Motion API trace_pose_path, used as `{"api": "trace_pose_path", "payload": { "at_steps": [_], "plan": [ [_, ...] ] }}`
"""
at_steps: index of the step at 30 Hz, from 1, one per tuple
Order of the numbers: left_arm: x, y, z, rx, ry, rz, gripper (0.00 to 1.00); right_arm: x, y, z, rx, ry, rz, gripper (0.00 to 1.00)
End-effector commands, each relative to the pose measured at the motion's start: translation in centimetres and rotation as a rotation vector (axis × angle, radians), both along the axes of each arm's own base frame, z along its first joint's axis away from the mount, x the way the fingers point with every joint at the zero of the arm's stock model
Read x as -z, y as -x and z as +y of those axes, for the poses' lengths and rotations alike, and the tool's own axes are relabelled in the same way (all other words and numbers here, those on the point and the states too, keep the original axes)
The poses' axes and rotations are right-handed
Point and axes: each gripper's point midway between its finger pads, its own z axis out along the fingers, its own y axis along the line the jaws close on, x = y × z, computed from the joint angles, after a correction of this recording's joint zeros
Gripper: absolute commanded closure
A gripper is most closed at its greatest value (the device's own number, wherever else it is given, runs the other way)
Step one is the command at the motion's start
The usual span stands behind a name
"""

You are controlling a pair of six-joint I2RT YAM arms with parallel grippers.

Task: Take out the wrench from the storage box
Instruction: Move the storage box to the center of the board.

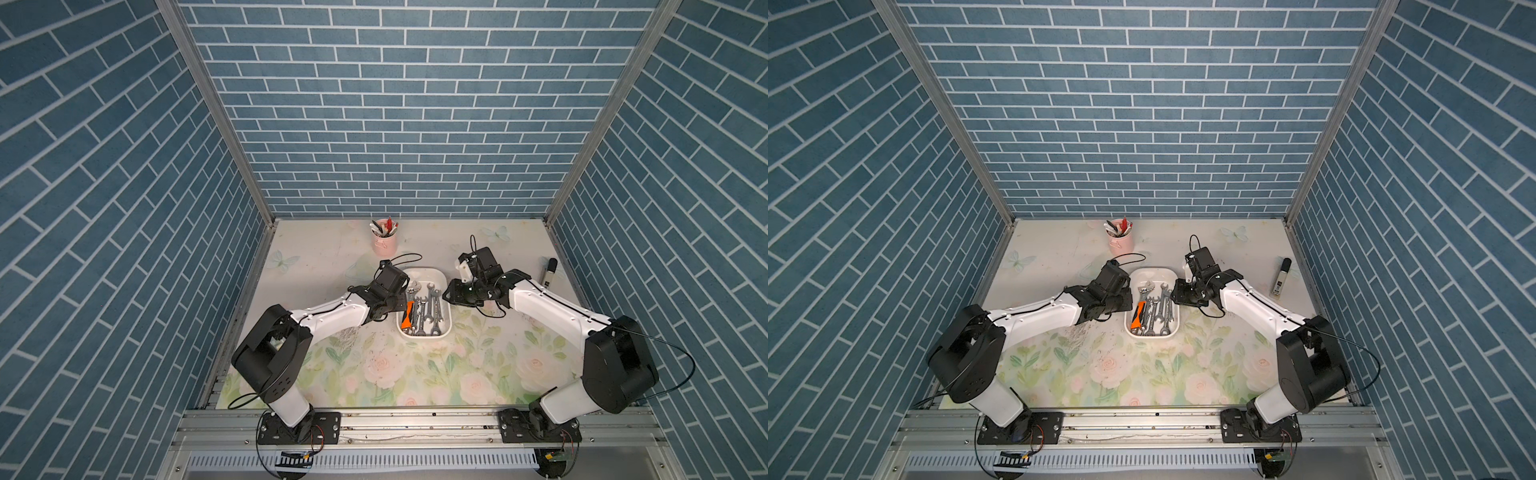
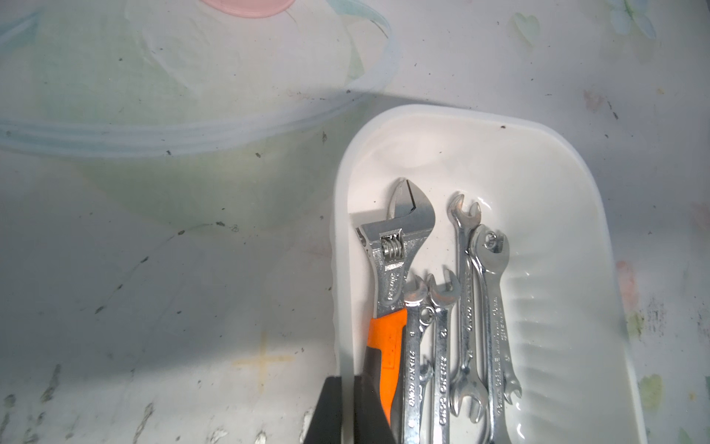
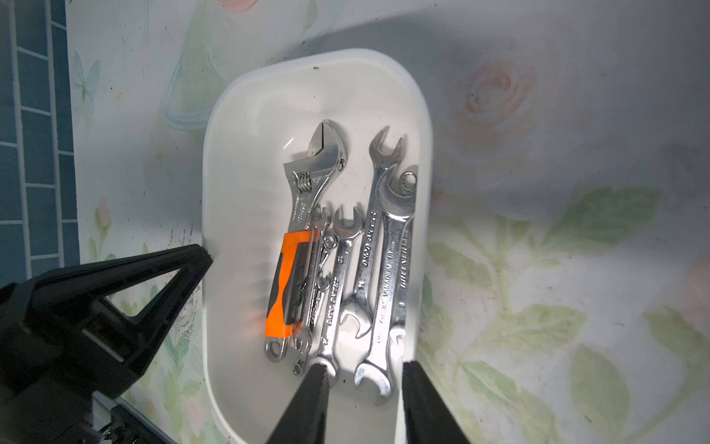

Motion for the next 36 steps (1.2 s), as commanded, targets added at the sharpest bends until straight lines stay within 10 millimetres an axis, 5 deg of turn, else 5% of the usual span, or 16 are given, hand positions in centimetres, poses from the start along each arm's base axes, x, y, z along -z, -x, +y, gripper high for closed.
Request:
{"api": "trace_pose_path", "payload": {
  "at_steps": [1,12,19,23,29,36],
  "plan": [
    [0.4,0.6,2.6,-0.045,-0.080,0.015,0.96,-1.4,0.2,0.4,-0.003,-0.025,-0.006,0.64],
    [-1.0,0.3,3.6,-0.048,-0.112,-0.012,0.94,-2.2,0.2,0.8,-0.018,-0.048,-0.020,0.64],
    [-3.5,0.1,3.3,-0.027,-0.117,-0.053,0.66,-3.6,0.4,0.6,-0.024,-0.052,-0.055,0.63],
    [-5.4,0.7,2.3,0.006,-0.120,-0.069,0.51,-4.0,1.0,0.2,-0.023,-0.054,-0.072,0.61],
    [-7.8,2.1,0.3,0.046,-0.155,-0.109,0.44,-4.1,2.0,-0.5,-0.041,-0.041,-0.078,0.55],
    [-6.9,3.6,-2.6,0.147,-0.178,-0.080,0.37,-3.7,3.0,-1.9,-0.030,-0.004,-0.093,0.36]
  ]
}}
